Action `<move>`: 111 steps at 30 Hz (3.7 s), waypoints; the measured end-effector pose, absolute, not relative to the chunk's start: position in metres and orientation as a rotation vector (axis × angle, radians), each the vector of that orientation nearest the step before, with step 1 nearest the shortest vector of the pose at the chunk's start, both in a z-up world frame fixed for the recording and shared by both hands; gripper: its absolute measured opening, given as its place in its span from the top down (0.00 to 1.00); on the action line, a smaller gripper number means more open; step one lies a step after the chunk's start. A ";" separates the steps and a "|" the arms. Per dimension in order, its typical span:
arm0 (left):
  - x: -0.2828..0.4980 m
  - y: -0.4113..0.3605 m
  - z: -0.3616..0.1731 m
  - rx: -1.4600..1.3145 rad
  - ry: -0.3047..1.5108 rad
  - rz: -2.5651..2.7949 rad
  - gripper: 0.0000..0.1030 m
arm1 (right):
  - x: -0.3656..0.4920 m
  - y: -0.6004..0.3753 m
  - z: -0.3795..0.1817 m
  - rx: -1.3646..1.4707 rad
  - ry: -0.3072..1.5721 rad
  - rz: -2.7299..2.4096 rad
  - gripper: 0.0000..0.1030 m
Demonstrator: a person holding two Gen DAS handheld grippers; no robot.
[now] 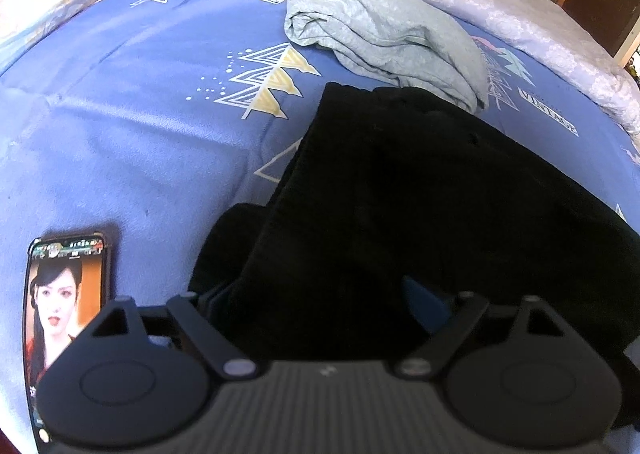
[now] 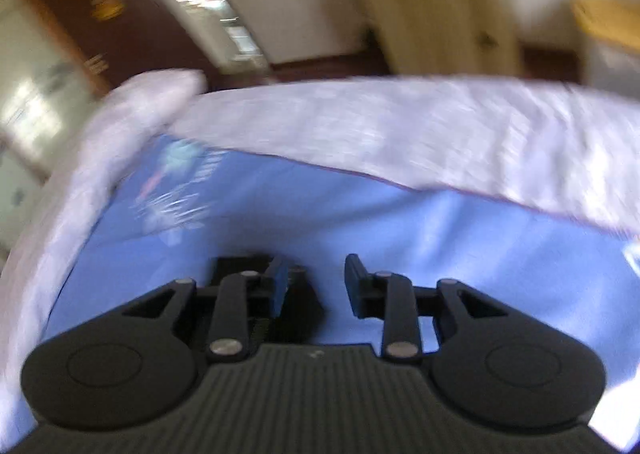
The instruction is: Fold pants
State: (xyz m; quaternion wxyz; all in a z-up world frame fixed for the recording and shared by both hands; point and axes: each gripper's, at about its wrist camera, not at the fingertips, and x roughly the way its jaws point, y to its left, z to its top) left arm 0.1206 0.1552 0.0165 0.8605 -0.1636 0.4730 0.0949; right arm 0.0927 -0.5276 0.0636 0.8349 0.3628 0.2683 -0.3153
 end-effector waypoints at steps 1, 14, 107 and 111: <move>0.121 0.154 0.016 -0.339 0.992 0.203 0.15 | 0.107 -0.517 0.066 0.746 0.585 -0.619 0.66; 0.129 0.166 0.029 -0.326 0.945 0.213 0.15 | 0.189 -0.379 0.052 0.293 0.759 -0.180 0.61; -0.025 0.139 0.025 -0.375 0.853 -0.021 0.43 | -0.129 -0.389 0.094 0.642 0.473 -0.694 0.49; -0.014 0.145 0.022 -0.369 0.846 0.011 0.43 | -0.111 -0.369 0.094 0.571 0.519 -0.589 0.49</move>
